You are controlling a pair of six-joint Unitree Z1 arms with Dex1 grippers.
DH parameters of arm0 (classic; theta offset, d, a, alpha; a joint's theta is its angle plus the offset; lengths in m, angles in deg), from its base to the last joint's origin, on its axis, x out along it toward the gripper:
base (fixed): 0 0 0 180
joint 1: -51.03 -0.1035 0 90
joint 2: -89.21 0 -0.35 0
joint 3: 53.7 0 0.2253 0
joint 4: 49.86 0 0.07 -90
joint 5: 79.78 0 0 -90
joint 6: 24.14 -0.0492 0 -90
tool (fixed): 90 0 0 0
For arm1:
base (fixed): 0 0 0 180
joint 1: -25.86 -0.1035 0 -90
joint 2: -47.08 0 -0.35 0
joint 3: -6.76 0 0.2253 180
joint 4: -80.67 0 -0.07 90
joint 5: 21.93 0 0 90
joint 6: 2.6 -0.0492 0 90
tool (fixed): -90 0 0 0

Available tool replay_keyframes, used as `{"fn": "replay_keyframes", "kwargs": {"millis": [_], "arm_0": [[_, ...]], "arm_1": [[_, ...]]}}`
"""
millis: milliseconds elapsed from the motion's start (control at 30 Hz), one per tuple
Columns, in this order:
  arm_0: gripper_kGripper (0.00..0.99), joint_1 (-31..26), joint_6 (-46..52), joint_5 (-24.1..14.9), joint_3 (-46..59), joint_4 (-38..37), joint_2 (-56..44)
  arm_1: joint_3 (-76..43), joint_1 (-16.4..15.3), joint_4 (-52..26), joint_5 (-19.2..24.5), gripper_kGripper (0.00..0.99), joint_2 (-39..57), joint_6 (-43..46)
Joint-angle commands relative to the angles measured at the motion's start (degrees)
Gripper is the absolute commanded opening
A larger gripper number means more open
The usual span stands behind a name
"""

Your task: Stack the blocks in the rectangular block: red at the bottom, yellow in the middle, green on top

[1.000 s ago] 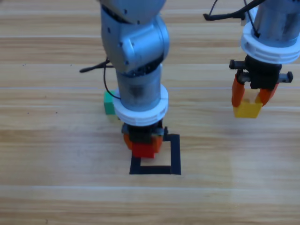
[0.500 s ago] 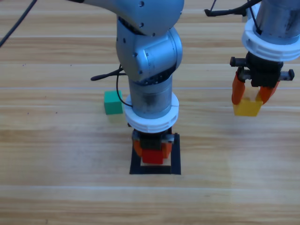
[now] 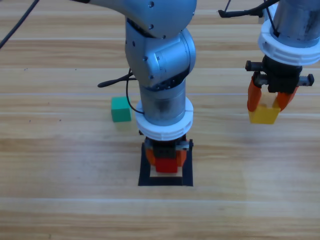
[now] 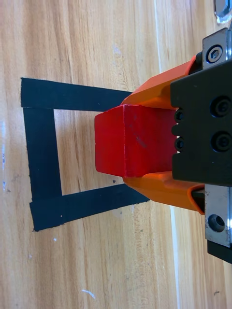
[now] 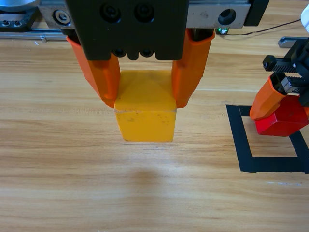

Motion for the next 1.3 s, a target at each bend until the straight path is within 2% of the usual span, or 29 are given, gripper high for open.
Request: {"fn": "replay_keyframes", "kwargs": {"millis": [33,333,800,867,900,933,967,1000,1033,1300], "arm_0": [[0.028,1.6,0.6,-0.2,0.8,-1.5,1.3],[0.028,2.0,0.5,-0.7,5.0,-5.1,-0.3],[0.046,2.0,-0.5,-1.6,5.2,-5.1,-0.2],[0.179,2.0,-0.8,-1.7,5.0,-5.1,0.0],[0.327,2.0,-0.8,-1.7,4.6,-5.1,0.2],[0.535,2.1,-0.8,-1.9,4.3,-5.1,0.2],[0.825,2.3,-0.5,-2.0,4.2,-5.1,0.1],[0.963,2.5,-0.3,-2.3,4.3,-5.0,-0.1],[0.988,2.6,-0.2,-2.4,4.3,-5.0,-0.3],[0.99,2.7,-0.2,-3.2,4.1,-3.9,-2.6]], "arm_1": [[-0.6,-1.2,-0.6,-0.7,0.0,-2.1,0.3],[-0.3,-1.2,-0.6,-0.7,0.0,-2.1,0.6],[-0.1,-1.2,-0.6,-0.7,0.0,-2.0,0.9],[-0.1,-1.2,-0.7,-0.7,0.0,-2.0,0.9],[-0.1,-1.2,-0.7,-0.7,0.0,-2.0,0.9],[-0.1,-1.2,-0.7,-0.7,0.0,-2.0,1.0],[-0.1,-1.2,-0.7,-0.7,0.0,-2.0,1.0],[-0.1,-1.2,-0.7,-0.7,0.0,-2.0,1.0],[-0.1,-1.2,-0.7,-0.7,0.0,-2.0,1.0],[-0.1,-1.2,-0.7,-0.7,0.0,-1.8,1.1]]}}
